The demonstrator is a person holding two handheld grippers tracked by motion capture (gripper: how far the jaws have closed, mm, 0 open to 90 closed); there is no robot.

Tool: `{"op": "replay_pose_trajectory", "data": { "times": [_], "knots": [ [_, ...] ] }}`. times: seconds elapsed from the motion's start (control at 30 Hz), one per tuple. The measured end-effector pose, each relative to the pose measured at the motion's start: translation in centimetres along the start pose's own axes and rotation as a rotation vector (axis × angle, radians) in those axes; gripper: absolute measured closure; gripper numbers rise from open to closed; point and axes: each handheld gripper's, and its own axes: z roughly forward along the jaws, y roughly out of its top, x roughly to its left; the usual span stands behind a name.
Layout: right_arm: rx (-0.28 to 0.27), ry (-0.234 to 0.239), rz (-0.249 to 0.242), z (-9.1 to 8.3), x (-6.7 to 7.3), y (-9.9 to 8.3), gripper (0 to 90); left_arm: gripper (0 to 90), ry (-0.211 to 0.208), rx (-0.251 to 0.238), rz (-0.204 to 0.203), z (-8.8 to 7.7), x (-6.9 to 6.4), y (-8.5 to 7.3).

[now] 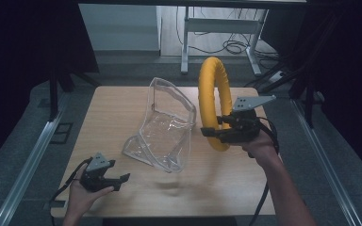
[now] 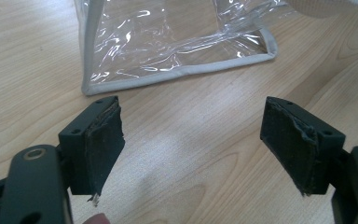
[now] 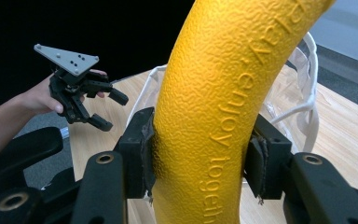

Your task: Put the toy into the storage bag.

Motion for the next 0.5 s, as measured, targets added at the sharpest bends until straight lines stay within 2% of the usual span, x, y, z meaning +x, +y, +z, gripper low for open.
{"op": "replay_pose_trajectory", "data": {
  "times": [0.5],
  "knots": [
    [-0.039,0.013,-0.014,-0.2,0.6,1.2,49.8,21.1,0.001,-0.002,-0.001,0.0,0.0,0.0]
  ]
}}
